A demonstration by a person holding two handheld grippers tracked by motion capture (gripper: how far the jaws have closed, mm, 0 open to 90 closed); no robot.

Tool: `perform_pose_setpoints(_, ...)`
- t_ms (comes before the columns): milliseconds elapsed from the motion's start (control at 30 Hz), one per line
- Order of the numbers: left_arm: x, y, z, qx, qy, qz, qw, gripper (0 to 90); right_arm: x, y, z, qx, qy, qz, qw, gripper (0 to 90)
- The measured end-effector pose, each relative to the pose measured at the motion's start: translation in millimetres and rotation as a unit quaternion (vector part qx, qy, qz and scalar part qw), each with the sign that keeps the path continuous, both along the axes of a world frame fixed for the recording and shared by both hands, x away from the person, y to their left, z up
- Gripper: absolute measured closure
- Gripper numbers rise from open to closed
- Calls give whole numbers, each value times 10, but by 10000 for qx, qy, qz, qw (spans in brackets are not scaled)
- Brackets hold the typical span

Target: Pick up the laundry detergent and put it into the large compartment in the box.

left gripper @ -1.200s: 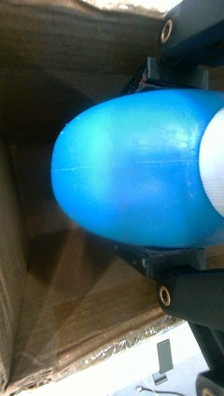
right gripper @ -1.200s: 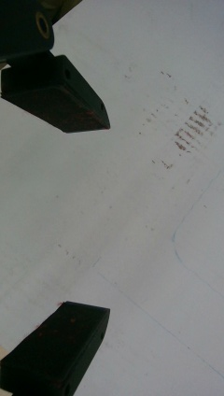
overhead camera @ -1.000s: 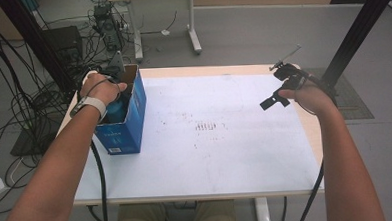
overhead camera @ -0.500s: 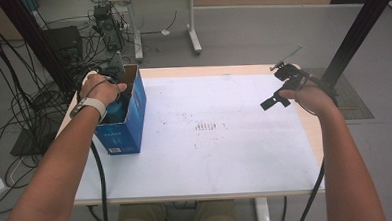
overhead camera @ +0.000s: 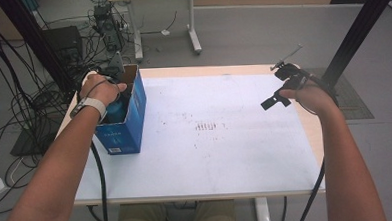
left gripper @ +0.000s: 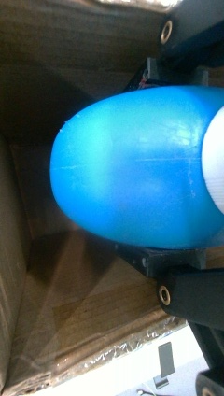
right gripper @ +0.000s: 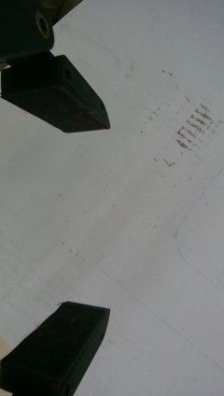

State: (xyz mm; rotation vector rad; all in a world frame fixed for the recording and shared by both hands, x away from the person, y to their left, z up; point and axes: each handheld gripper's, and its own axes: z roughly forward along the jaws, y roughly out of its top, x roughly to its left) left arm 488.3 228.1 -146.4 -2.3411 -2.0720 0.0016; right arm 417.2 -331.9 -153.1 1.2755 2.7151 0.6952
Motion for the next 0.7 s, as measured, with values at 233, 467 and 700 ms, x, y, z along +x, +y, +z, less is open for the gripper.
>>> perform_pose_setpoints(233, -1, -8, 0, 10, 3, -5, 10000, 375, -9, -9, 11, 3, -11, -10, 10000, 86)
perform_pose_setpoints(467, -7, -19, -1, 20, -5, -3, 10000, 375, -11, -11, -3, 11, -8, -10, 10000, 86)
perform_pose_setpoints(700, -10, -17, -2, 15, -6, -3, 10000, 375, -13, -15, -4, 17, -13, -10, 10000, 86)
